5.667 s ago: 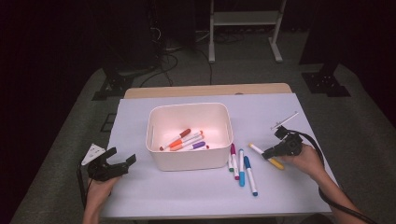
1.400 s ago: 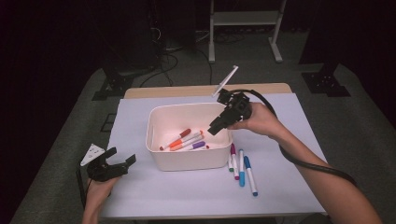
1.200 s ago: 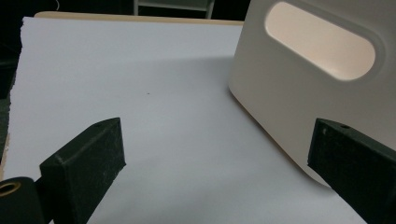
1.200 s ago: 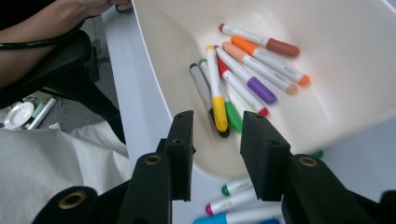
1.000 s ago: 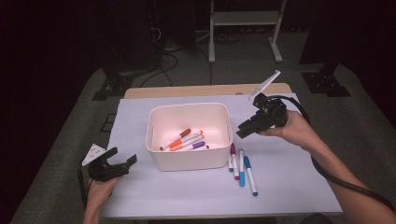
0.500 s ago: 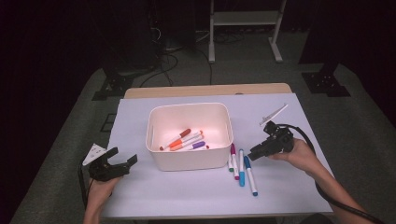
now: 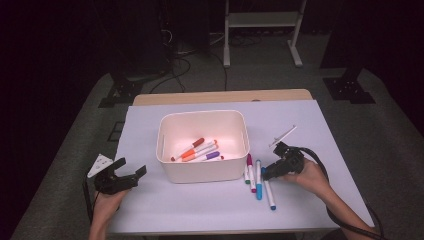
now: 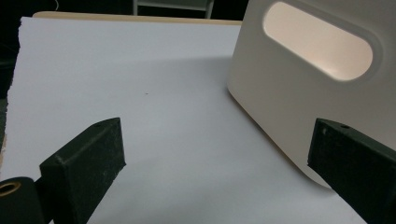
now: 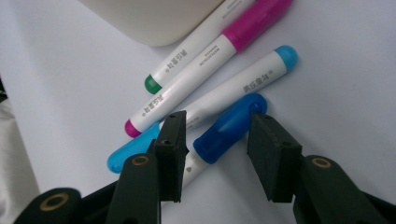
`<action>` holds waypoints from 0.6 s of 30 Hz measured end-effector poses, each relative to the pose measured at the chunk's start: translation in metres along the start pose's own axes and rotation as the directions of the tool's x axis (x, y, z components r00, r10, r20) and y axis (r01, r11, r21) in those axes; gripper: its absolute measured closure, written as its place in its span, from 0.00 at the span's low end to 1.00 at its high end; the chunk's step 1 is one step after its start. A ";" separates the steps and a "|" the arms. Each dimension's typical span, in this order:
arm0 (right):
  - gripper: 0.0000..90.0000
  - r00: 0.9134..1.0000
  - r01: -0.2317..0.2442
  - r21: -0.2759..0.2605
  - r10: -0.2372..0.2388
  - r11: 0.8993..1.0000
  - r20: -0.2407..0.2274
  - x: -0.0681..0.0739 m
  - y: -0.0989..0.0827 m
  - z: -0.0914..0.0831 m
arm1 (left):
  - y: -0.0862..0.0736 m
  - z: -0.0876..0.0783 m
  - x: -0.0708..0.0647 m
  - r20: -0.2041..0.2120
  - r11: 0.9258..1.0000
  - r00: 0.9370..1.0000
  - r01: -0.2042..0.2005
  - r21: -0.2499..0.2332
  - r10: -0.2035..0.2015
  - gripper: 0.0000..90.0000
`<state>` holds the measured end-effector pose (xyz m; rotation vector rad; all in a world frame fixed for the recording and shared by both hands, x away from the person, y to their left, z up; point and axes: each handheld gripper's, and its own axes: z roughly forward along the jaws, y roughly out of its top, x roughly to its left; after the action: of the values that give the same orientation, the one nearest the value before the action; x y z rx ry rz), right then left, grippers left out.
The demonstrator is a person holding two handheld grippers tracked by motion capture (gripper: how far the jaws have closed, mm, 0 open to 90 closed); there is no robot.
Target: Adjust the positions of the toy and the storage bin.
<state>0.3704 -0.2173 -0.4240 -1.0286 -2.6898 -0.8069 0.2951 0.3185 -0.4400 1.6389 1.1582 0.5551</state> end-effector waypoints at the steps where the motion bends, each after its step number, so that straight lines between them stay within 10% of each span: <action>1: 0.62 1.000 -0.003 0.004 0.002 1.000 0.013 0.000 -0.001 0.001 | 0.000 0.000 0.000 0.000 1.000 1.000 0.002 0.000 -0.002 0.03; 18: 0.74 0.990 -0.076 -0.024 0.078 0.997 0.118 -0.021 -0.035 -0.016 | 0.001 0.003 -0.002 0.004 1.000 1.000 -0.002 0.004 0.002 0.03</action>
<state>0.3627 -0.2594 -0.4324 -1.2142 -2.7245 -0.7831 0.2967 0.3156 -0.4400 1.6439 1.1555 0.5516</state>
